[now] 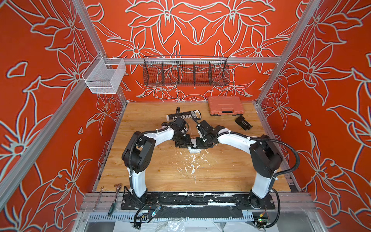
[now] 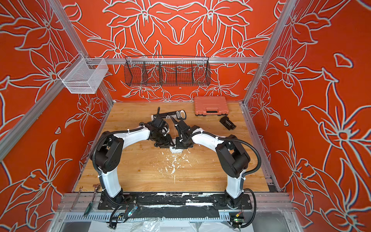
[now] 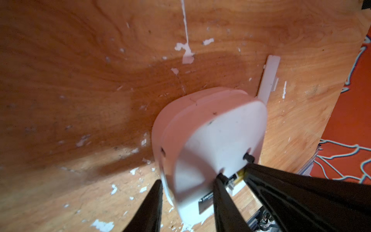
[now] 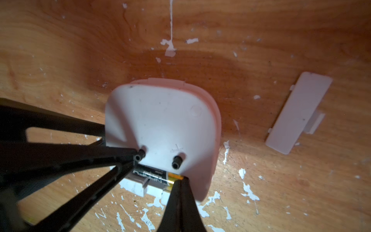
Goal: Insert the battery into the alarm
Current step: Install the battery in the alarm.
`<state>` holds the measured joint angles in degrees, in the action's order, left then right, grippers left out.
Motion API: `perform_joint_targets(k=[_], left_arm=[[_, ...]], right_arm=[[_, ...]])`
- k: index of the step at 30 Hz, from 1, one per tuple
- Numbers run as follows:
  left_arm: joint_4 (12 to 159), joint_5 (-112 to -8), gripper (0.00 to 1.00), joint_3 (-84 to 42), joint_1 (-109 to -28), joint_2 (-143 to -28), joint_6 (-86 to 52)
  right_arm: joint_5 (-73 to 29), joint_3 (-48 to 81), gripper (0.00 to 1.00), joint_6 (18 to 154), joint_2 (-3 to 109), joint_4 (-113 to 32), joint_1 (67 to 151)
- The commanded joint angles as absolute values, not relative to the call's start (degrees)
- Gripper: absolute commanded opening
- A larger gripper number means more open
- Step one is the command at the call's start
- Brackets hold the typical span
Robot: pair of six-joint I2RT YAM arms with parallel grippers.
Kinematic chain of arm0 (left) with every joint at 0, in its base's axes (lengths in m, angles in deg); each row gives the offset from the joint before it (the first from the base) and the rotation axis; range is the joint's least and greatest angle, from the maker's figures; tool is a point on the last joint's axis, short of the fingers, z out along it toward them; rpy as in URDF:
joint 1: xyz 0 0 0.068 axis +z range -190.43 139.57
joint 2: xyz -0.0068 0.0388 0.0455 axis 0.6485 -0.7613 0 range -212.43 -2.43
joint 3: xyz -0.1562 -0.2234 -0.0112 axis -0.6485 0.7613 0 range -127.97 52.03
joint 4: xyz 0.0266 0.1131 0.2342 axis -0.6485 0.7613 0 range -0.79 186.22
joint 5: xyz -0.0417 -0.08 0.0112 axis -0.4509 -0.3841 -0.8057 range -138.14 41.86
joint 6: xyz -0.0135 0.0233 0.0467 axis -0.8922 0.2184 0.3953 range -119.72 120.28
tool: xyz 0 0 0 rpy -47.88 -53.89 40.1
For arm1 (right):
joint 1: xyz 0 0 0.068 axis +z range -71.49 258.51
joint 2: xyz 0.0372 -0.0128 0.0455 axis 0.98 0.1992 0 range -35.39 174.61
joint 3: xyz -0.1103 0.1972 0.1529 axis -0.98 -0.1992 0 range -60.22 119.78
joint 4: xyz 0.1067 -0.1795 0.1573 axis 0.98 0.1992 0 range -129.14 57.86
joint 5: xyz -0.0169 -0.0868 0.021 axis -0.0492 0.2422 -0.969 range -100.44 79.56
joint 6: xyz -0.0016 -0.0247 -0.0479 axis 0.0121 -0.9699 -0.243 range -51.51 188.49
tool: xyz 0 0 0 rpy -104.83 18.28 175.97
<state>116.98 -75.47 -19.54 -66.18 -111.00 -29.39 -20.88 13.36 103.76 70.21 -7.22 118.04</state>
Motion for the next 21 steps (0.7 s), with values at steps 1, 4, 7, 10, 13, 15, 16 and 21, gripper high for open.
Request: perform_joint_targets(k=[1,4,7,10,13,15,16,21], left_arm=[[118.1,-75.0,0.38,-19.6,-66.1,-113.3,-29.4],[118.0,-75.3,0.37,-19.7,-66.0,-113.5,-29.5],[118.1,-75.4,0.37,-19.8,-66.0,-113.8,-29.5],[118.1,-75.5,0.37,-19.8,-66.0,-113.8,-29.5],[118.1,-75.4,0.37,-19.7,-66.0,-113.7,-29.5],[118.1,-75.2,0.37,-19.7,-66.0,-113.6,-29.4],[118.1,-75.1,0.37,-19.6,-65.9,-113.4,-29.6],[118.0,-74.9,0.37,-19.3,-65.9,-113.0,-29.6]], right_arm=[[-23.5,14.6,0.06,105.2,72.9,-7.5,119.5],[-23.0,14.6,0.06,105.1,73.3,-7.3,119.6],[-21.7,15.5,0.06,105.0,74.0,-6.3,119.9],[-19.8,17.4,0.07,104.1,74.8,-4.2,120.5],[-17.7,19.4,0.10,103.3,76.1,-1.8,121.4],[-16.7,20.2,0.12,103.2,76.9,-0.7,121.9],[-16.2,20.7,0.13,103.4,77.2,0.0,122.1],[-14.7,21.8,0.14,104.6,78.4,2.7,122.0]])
